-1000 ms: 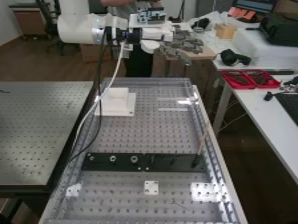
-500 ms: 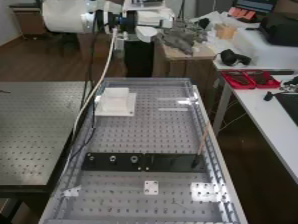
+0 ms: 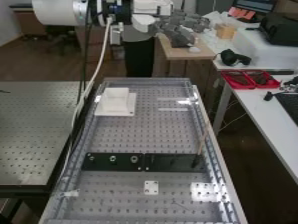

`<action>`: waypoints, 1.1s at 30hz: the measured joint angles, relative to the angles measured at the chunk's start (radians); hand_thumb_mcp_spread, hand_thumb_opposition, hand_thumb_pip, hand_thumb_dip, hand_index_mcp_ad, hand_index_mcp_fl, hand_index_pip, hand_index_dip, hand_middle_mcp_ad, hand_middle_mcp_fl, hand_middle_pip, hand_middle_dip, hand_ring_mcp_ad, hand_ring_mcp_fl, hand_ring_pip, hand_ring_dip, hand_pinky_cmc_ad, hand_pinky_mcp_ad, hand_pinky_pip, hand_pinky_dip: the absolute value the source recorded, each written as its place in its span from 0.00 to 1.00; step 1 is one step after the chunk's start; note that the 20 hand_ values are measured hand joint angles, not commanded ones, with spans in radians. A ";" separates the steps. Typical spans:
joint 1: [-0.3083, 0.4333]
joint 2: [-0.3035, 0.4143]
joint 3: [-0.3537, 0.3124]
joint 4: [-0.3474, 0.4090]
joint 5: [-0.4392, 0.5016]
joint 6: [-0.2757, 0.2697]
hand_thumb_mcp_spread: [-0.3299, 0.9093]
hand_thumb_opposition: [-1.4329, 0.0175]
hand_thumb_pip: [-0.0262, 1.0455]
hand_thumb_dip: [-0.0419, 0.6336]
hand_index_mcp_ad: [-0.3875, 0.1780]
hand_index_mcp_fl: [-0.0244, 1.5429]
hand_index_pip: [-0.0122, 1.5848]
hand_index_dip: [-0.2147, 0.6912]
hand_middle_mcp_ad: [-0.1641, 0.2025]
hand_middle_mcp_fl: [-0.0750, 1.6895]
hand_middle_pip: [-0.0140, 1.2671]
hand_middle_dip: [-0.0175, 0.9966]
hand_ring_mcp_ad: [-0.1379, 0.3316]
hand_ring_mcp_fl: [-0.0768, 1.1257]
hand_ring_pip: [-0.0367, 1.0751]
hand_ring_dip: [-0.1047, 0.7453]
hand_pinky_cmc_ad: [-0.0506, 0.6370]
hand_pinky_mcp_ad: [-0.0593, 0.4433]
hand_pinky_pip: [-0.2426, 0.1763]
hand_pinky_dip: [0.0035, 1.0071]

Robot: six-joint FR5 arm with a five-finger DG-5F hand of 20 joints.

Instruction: Grab the paper clip and place it in the clear container

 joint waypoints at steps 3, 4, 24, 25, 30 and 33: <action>-0.006 0.006 0.002 -0.007 -0.005 -0.002 0.46 0.51 0.43 0.20 0.48 0.08 0.09 0.43 0.63 0.04 0.10 0.22 0.57 0.06 0.13 0.24 0.62 0.70 0.31 0.55; -0.007 0.007 0.001 -0.008 -0.005 -0.002 0.46 0.51 0.43 0.20 0.48 0.08 0.09 0.43 0.63 0.04 0.10 0.22 0.57 0.06 0.13 0.24 0.62 0.70 0.31 0.55; -0.041 0.039 -0.022 0.009 -0.041 -0.018 0.46 0.51 0.42 0.20 0.48 0.08 0.08 0.43 0.63 0.04 0.10 0.22 0.57 0.06 0.13 0.24 0.65 0.70 0.31 0.55; -0.042 0.038 -0.022 0.010 -0.043 -0.017 0.46 0.51 0.42 0.20 0.48 0.08 0.08 0.43 0.63 0.04 0.10 0.22 0.57 0.06 0.13 0.24 0.65 0.70 0.31 0.55; -0.046 0.031 -0.019 0.013 -0.056 -0.011 0.46 0.51 0.42 0.20 0.48 0.08 0.08 0.43 0.63 0.04 0.10 0.22 0.57 0.06 0.13 0.24 0.65 0.71 0.31 0.55; -0.047 0.025 -0.016 0.013 -0.063 -0.009 0.46 0.51 0.42 0.20 0.48 0.08 0.08 0.43 0.63 0.04 0.10 0.22 0.59 0.06 0.13 0.24 0.65 0.70 0.31 0.55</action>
